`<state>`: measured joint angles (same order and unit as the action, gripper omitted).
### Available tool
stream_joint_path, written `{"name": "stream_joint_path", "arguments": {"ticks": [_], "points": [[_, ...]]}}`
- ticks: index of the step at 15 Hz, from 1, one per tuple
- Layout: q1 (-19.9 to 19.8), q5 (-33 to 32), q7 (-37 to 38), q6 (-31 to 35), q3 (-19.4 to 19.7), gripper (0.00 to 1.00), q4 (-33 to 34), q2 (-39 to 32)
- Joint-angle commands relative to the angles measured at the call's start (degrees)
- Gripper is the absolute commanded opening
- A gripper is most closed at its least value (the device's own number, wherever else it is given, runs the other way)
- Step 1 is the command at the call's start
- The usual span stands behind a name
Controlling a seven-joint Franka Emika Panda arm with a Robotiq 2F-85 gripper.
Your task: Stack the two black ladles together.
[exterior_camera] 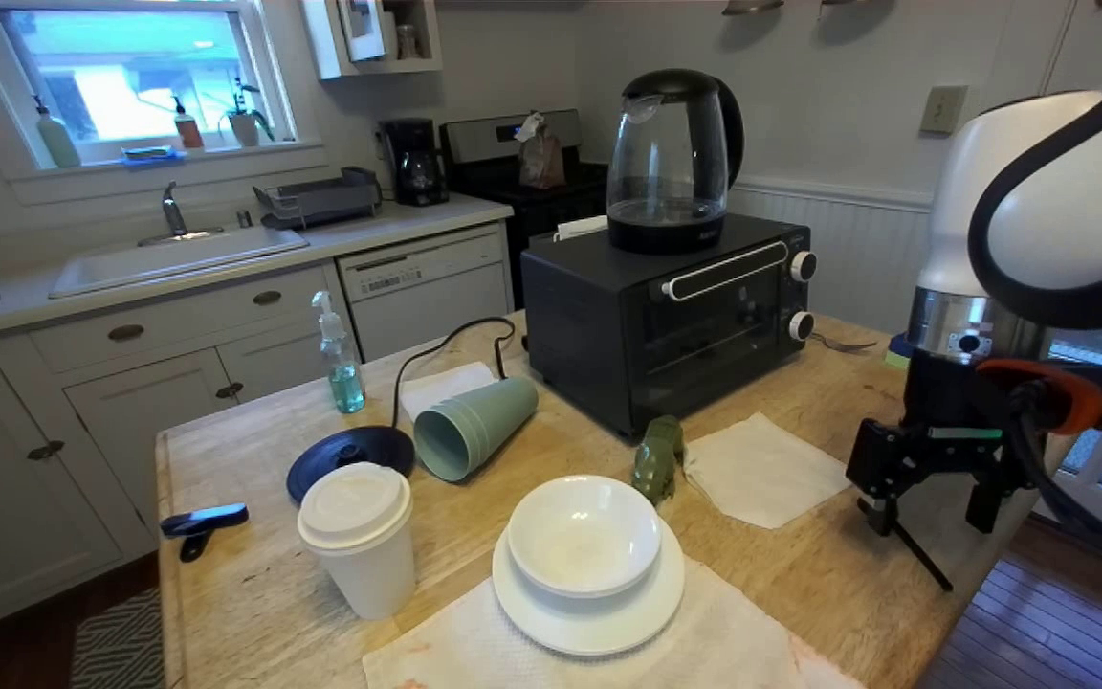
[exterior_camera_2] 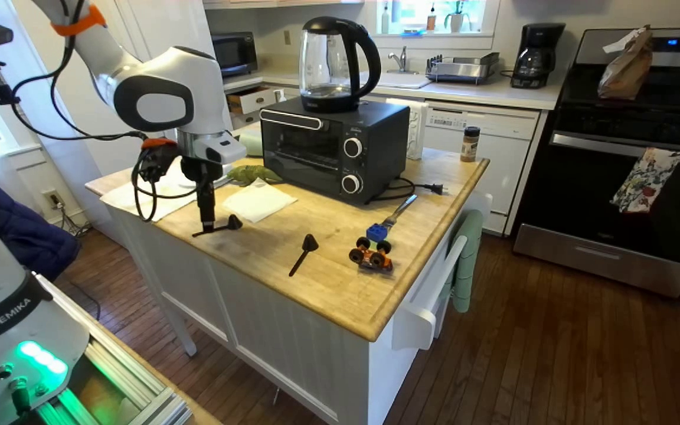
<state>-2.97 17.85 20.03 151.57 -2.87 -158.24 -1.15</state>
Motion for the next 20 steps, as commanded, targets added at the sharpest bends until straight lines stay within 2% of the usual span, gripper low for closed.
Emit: {"name": "stream_joint_path", "arguments": {"ticks": [1,2,3,9,13,15,20], "points": [[1.3,7.2,-4.9,4.0,0.4,1.0,0.0,-3.7],[1.2,8.5,-5.8,4.6,0.2,0.9,0.1,-4.3],[1.1,9.9,-7.0,5.2,0.1,0.74,0.1,-4.8],[0.9,15.3,-11.7,7.1,-0.6,0.33,0.2,-5.9],[1.2,15.9,-12.6,7.1,-0.6,0.05,0.7,-6.2],[1.2,15.2,-12.8,6.5,-0.4,0.0,1.0,-6.2],[1.3,13.5,-12.2,6.1,0.3,0.01,0.9,-5.7]]}}
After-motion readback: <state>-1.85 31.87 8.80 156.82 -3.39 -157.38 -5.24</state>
